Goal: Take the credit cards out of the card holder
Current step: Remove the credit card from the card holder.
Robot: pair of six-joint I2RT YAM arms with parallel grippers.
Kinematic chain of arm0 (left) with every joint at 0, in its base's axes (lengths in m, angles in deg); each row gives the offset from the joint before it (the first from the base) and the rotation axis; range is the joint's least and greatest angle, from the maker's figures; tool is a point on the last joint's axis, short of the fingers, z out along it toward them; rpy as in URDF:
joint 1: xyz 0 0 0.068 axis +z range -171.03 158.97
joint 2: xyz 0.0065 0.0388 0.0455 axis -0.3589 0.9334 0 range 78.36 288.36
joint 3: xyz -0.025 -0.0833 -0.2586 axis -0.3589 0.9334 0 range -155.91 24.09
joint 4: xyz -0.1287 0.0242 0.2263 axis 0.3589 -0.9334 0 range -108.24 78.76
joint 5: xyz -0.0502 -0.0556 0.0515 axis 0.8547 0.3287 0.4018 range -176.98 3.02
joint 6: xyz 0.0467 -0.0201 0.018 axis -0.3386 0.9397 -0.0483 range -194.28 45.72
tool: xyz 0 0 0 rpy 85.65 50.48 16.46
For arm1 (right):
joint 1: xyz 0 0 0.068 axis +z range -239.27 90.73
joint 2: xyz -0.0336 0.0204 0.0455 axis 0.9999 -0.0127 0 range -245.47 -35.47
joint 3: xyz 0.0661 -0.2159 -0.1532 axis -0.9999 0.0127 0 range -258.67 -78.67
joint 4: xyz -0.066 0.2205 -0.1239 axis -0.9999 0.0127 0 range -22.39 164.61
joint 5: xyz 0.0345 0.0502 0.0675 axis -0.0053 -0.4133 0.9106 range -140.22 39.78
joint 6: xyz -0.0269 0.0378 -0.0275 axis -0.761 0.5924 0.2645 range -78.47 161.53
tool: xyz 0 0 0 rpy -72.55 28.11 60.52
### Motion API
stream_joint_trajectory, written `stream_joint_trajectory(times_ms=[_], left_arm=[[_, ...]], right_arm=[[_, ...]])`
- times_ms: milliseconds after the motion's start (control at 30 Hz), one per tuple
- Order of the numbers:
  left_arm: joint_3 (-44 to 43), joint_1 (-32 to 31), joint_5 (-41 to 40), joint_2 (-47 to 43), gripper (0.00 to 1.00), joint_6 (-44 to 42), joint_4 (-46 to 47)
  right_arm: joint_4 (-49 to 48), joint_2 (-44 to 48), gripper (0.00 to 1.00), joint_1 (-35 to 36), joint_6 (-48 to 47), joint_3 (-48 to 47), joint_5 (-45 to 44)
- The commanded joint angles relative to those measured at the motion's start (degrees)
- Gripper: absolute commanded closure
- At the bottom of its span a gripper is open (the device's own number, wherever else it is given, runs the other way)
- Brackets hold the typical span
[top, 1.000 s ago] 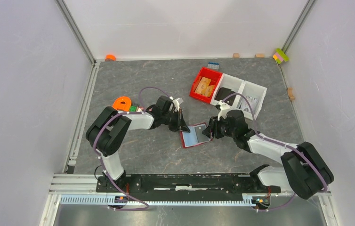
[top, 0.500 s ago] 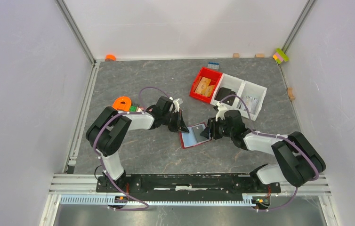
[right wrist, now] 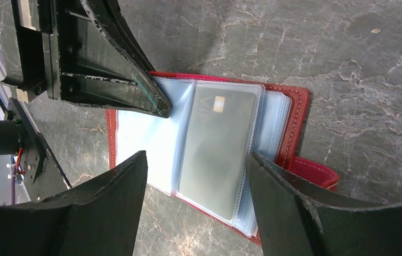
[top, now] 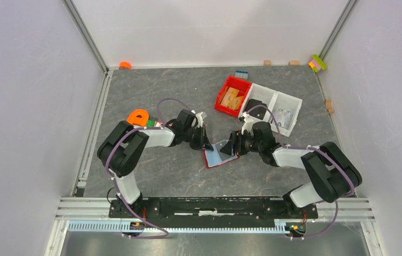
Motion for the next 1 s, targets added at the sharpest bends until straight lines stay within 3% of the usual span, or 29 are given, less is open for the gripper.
stream_joint_trajectory(times_ms=[0,333,733,967], left_arm=[[-2.11,-0.48,-1.56,-0.49,0.97,-3.01,-0.80],[-2.47,-0.55,-2.54,-0.11,0.97,-3.23,-1.48],[-1.89,-0.48,0.12,-0.73,0.97,-2.21,0.58],[-1.59,-0.48,1.62,-0.38,0.97,-1.28,1.86]], right_arm=[[1.04,-3.43,0.27,0.29,1.55,0.53,3.18],[-1.68,3.67,0.51,0.77,1.34,2.68,3.10],[-3.25,6.01,0.49,5.56,-2.34,1.49,4.75],[-1.87,3.80,0.41,7.83,-3.91,-0.30,4.08]])
